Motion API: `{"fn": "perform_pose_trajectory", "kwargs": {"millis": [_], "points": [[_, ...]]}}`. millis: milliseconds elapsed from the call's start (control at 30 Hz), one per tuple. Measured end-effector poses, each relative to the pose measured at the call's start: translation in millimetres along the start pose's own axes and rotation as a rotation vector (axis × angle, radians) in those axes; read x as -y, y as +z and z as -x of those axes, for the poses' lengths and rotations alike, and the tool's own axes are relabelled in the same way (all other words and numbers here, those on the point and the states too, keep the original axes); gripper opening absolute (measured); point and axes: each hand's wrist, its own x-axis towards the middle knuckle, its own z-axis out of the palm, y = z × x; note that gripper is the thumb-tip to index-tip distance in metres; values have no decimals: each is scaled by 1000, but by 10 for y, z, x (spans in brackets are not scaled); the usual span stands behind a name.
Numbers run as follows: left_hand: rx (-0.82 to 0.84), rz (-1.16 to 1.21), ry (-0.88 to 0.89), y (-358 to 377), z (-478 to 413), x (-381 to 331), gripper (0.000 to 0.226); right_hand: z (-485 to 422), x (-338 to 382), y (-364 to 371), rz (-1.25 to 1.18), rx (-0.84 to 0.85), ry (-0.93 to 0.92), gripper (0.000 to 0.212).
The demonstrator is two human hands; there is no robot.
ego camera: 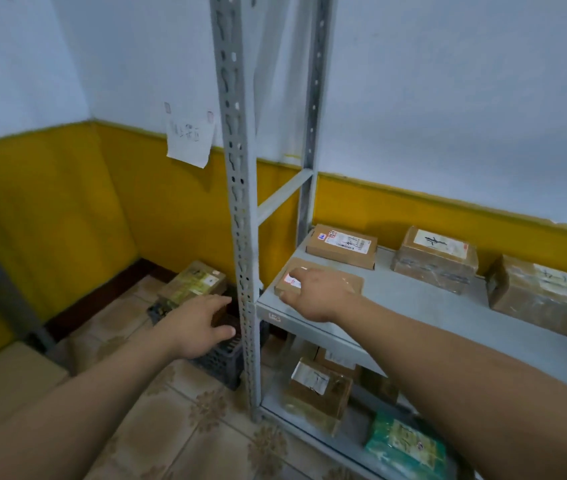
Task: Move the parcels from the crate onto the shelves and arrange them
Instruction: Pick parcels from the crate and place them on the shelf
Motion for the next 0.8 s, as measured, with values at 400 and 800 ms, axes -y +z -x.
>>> {"fn": "perform_pose_trajectory", "kwargs": {"millis": [400, 800], "points": [[119, 80, -148, -500, 289, 2089, 72, -1090, 2036, 741, -16, 172, -128, 64], [197, 138, -157, -775, -938, 3095, 68, -2862, 2330, 1060, -31, 231, -2, 66]]}}
